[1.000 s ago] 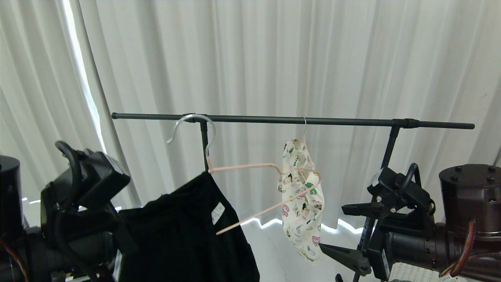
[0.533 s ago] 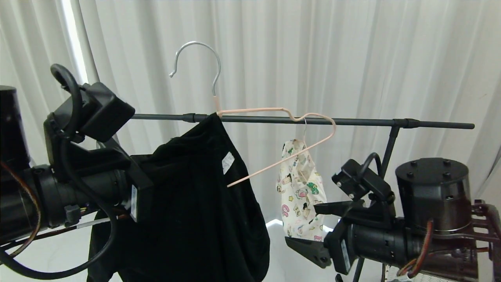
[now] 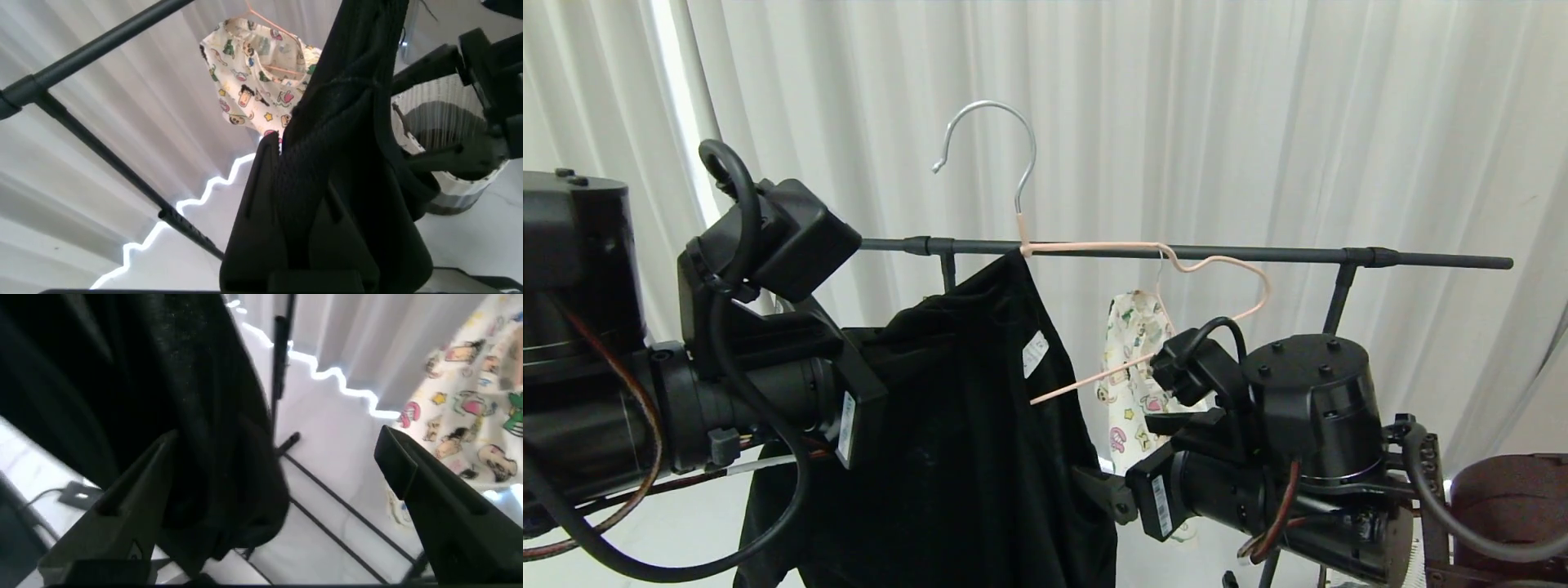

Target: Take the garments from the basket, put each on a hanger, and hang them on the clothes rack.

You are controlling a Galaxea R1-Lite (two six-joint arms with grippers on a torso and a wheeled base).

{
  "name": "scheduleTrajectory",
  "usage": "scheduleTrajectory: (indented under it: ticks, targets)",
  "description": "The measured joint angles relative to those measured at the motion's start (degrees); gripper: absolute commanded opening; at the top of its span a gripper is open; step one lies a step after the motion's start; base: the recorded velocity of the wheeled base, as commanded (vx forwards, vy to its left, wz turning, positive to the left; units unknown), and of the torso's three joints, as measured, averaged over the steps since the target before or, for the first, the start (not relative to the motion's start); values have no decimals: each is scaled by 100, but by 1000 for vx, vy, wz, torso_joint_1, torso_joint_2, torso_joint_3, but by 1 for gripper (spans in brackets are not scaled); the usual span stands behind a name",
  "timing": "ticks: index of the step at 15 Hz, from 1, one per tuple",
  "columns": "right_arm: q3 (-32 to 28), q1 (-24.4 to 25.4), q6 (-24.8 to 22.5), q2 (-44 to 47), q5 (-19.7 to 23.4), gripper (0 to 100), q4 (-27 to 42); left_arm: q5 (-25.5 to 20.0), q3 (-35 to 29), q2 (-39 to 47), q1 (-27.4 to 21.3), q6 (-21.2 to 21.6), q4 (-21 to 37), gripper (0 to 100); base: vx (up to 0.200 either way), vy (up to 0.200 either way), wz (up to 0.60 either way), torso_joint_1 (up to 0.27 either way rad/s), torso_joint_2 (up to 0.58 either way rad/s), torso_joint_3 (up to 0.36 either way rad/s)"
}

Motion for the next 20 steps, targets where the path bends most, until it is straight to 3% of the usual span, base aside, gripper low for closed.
scheduleTrajectory:
  ticks: [2,5,10,14,17,20]
  targets:
    - [4,-5,-17,122,-519,100,1,5,0,-2,-11,-9,0,0,0,0,0,0,0,0]
    - [6,-184,-178,295,-955,100,1,7,72,-27,-12,-7,-1,0,0,0,0,0,0,0]
    - [15,-1087,-751,391,-1530,100,-38,21,402,-184,20,4,7,0,0,0,0,0,0,0]
    - [6,-1510,-945,397,-1607,100,-372,112,731,-350,35,24,10,0,0,0,0,0,0,0]
    - [6,-1659,-1024,395,-1607,100,-438,424,944,-427,41,33,7,0,0,0,0,0,0,0]
    - [6,-1744,-1030,386,-1607,100,-445,438,1047,-452,41,41,5,0,0,0,0,0,0,0]
